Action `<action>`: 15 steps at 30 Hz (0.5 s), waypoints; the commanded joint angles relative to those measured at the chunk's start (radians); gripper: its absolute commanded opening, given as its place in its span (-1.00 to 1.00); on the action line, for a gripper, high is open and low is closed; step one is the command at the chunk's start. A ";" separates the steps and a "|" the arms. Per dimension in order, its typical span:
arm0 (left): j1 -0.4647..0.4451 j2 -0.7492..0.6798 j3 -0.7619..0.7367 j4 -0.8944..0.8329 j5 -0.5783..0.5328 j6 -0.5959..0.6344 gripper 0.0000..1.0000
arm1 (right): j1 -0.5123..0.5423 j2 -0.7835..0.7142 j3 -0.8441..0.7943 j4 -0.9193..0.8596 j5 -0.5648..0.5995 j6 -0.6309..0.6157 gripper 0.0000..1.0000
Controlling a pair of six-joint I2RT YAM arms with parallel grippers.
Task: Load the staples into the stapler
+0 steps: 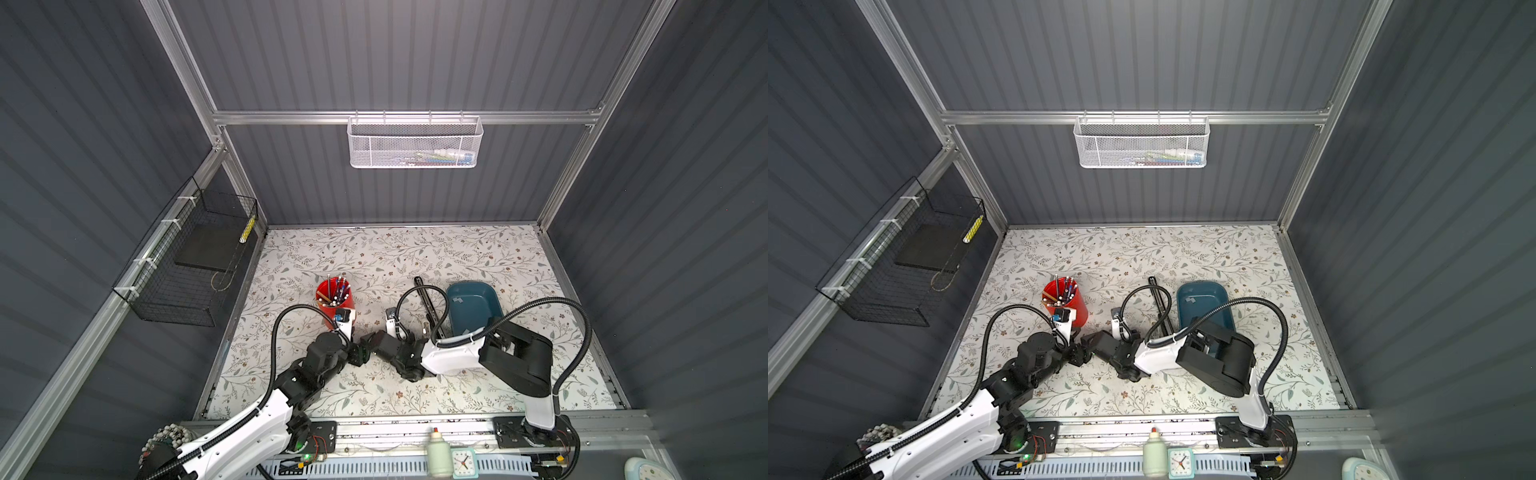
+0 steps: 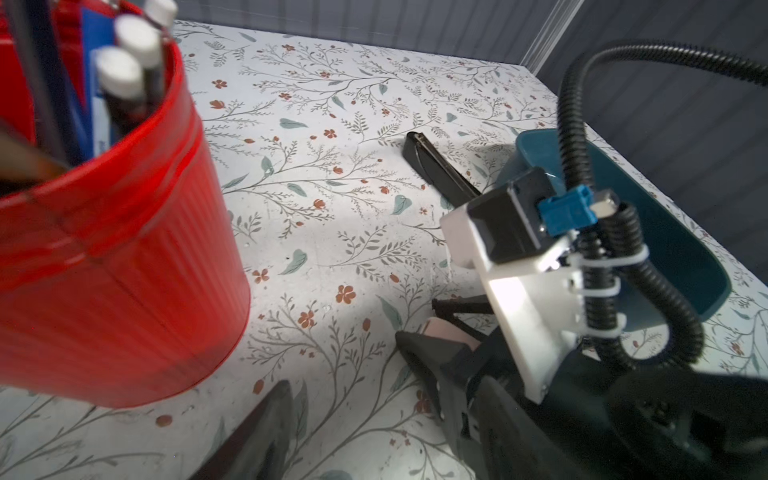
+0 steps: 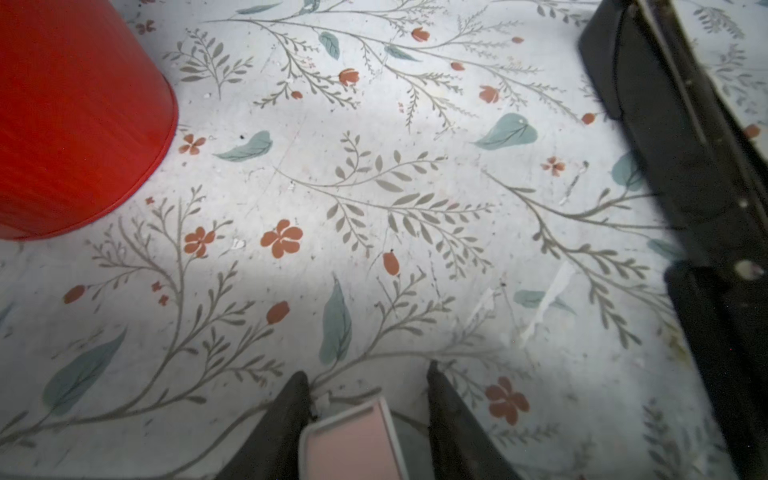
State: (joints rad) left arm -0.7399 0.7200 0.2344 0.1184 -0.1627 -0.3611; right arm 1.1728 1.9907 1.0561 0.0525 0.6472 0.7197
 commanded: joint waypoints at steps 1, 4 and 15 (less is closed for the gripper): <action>-0.012 -0.017 0.018 -0.045 0.009 -0.011 0.43 | 0.000 0.042 0.015 -0.118 -0.035 0.015 -0.07; -0.012 -0.024 0.027 -0.062 0.005 -0.010 0.44 | 0.004 0.030 0.014 -0.083 -0.083 0.001 -0.06; -0.011 -0.086 0.033 -0.120 -0.024 -0.030 0.47 | 0.018 -0.235 -0.162 0.043 -0.130 -0.078 0.06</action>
State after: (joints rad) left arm -0.7475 0.6521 0.2363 0.0311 -0.1764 -0.3775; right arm 1.1893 1.8252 0.9249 0.0711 0.5198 0.6739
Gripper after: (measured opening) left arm 0.735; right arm 0.527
